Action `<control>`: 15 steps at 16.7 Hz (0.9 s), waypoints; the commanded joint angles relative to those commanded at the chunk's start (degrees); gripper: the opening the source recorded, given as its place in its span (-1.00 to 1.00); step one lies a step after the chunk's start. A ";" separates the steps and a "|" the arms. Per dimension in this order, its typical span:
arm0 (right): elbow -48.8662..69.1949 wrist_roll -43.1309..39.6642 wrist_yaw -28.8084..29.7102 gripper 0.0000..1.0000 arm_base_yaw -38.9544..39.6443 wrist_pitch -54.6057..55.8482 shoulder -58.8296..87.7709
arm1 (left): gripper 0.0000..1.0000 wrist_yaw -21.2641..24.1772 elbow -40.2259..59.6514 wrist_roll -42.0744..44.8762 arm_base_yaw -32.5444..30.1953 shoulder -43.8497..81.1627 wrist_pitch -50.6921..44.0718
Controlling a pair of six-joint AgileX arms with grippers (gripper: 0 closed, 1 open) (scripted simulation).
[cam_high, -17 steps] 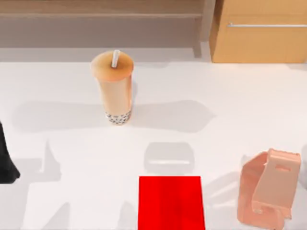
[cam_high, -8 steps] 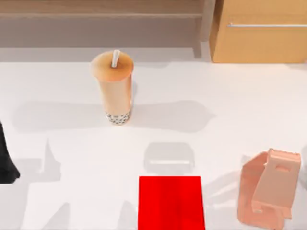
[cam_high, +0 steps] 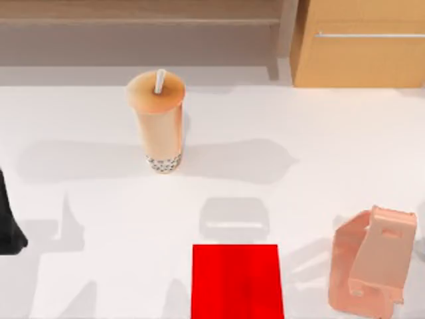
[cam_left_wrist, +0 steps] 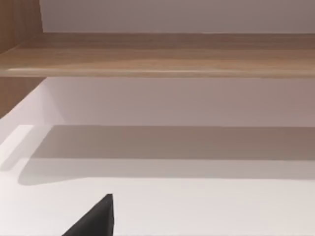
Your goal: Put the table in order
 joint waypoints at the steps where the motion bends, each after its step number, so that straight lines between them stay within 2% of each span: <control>1: 0.00 0.00 0.00 -1.00 0.00 0.00 0.00 | 1.00 0.00 0.00 0.00 0.00 0.00 0.00; 7: 1.37 0.69 1.00 -1.00 0.06 -2.72 -2.38 | 1.00 0.00 0.00 0.00 0.00 0.00 0.00; 15: 7.88 0.39 1.00 -1.00 -0.02 -13.27 -6.21 | 1.00 0.00 0.00 0.00 0.00 0.00 0.00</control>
